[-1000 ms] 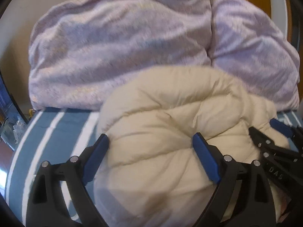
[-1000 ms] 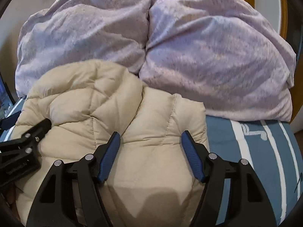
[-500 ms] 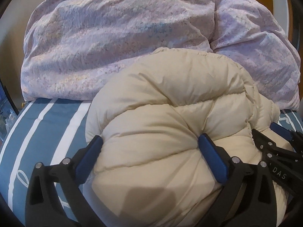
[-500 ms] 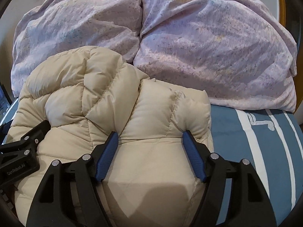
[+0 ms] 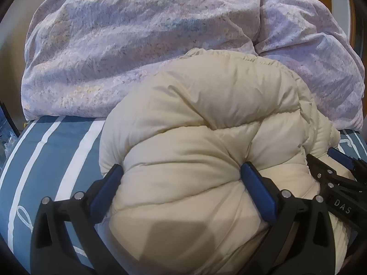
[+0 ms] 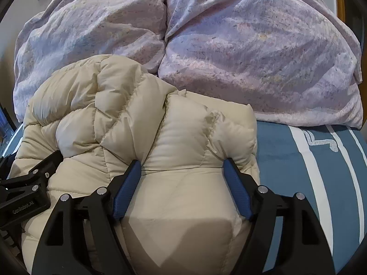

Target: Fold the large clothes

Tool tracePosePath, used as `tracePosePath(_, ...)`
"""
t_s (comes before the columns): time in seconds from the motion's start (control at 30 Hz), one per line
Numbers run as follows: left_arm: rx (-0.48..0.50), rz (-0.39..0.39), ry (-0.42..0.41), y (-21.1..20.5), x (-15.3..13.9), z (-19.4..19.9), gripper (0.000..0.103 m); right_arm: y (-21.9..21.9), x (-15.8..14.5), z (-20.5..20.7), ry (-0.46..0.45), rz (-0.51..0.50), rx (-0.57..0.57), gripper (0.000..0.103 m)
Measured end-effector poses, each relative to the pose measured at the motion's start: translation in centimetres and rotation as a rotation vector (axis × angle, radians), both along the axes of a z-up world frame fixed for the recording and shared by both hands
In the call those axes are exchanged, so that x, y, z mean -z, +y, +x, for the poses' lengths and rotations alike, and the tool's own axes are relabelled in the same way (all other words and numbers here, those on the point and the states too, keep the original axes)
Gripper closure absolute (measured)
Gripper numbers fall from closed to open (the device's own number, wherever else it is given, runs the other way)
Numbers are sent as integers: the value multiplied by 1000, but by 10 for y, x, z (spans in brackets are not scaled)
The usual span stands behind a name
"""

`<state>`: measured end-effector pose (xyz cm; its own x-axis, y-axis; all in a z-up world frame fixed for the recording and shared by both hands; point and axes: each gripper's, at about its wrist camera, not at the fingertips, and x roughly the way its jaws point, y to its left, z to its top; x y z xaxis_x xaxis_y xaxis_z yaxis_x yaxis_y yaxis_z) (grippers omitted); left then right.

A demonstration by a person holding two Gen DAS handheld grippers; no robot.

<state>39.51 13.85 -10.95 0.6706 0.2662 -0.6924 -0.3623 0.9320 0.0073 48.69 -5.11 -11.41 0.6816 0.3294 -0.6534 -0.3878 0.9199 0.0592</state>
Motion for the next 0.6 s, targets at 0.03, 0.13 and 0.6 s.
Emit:
tracePosePath(0.03, 1, 0, 2, 1, 1, 1, 2, 1, 0, 1, 1, -1, 3, 28)
tracePosePath(0.13, 3, -3, 10, 2, 3, 4, 2, 1, 1, 3, 9, 1, 8, 27)
tracePosePath(0.6, 2, -39, 8, 13, 7, 5, 2, -2, 2, 16, 52, 49, -2, 22)
